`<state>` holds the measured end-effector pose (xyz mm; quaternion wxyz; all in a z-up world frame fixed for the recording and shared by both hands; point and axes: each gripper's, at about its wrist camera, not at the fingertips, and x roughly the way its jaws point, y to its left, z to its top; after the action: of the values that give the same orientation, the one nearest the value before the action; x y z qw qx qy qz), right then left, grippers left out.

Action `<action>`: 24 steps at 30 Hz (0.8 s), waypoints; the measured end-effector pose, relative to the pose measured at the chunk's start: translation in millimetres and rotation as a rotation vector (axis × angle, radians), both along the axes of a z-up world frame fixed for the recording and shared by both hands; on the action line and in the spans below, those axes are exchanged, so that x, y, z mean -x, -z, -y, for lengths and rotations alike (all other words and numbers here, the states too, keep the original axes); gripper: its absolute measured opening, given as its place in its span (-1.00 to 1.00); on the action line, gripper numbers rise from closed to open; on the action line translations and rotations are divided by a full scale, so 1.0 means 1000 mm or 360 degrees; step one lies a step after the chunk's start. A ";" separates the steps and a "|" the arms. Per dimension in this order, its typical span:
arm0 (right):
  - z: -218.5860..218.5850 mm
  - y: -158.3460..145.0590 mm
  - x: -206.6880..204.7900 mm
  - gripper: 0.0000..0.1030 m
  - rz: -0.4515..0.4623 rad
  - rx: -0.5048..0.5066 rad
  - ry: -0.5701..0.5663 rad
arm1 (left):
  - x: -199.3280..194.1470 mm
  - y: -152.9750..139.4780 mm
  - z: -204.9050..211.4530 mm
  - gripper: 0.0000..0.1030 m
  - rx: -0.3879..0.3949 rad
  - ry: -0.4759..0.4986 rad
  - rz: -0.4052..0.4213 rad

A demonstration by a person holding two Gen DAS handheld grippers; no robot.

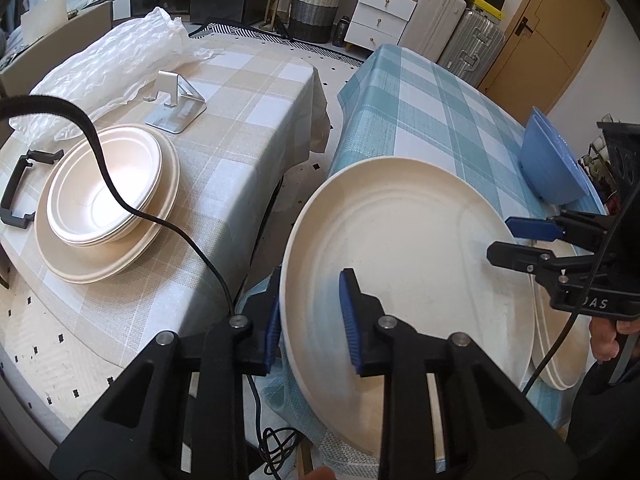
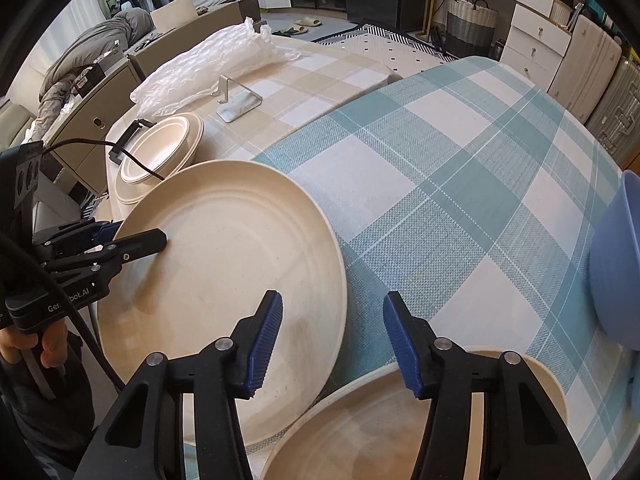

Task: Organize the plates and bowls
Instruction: 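Lift the held cream plates off the table with both grippers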

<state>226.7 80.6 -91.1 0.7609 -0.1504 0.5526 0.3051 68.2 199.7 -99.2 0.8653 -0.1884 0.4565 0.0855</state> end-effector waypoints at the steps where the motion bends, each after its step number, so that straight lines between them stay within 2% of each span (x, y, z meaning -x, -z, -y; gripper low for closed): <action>1: 0.000 0.002 0.000 -0.11 -0.0005 0.0010 -0.0001 | 0.000 0.000 -0.001 -0.59 0.0007 -0.0004 0.0004; 3: -0.002 0.005 0.000 -0.20 -0.0009 0.0016 -0.0007 | 0.001 0.001 -0.003 -0.60 0.0016 -0.0007 0.0010; 7: -0.004 0.007 0.001 -0.57 -0.0008 0.0029 -0.0014 | 0.001 0.001 -0.002 -0.61 0.0000 -0.0013 0.0016; 8: -0.005 0.008 0.001 -0.60 -0.0007 0.0037 -0.0015 | 0.001 0.001 -0.002 -0.61 0.0000 -0.0015 0.0019; 16: -0.006 0.006 0.004 -0.66 0.0026 0.0054 0.0016 | 0.003 -0.001 -0.002 -0.63 -0.0008 -0.0015 0.0026; 24: -0.008 -0.009 0.008 -0.66 0.0086 0.0053 0.0027 | 0.009 -0.017 -0.002 -0.63 -0.0025 -0.0027 0.0089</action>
<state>219.0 88.7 -81.9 0.7755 -0.1665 0.5380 0.2854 58.9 202.1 -82.5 0.8785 -0.1878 0.4299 0.0909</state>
